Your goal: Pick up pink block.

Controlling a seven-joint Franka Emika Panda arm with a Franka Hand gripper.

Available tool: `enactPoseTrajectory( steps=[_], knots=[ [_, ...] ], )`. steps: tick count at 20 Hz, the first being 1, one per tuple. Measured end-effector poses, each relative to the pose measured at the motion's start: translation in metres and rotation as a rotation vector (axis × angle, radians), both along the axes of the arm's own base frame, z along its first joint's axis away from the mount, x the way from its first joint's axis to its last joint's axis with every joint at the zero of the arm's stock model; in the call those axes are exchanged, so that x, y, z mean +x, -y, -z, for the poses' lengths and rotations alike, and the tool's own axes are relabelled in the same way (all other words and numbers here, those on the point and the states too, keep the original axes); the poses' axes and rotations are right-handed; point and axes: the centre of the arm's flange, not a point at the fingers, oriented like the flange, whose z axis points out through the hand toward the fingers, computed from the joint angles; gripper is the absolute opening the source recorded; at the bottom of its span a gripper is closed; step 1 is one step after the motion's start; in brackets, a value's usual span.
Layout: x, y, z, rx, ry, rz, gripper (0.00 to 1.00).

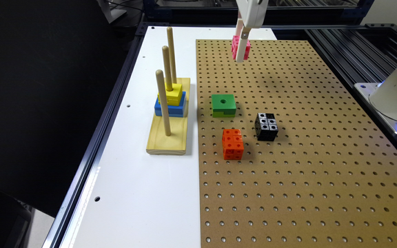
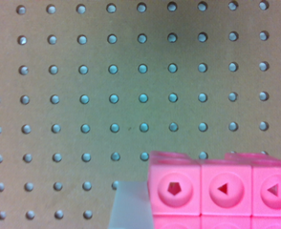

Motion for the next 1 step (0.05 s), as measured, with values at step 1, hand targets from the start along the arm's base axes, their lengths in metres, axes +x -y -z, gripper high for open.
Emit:
enactPoseTrajectory(
  steps=[1],
  knots=[
    [-0.002, -0.0005, -0.0105, -0.001, -0.001, 0.0, 0.0]
  ],
)
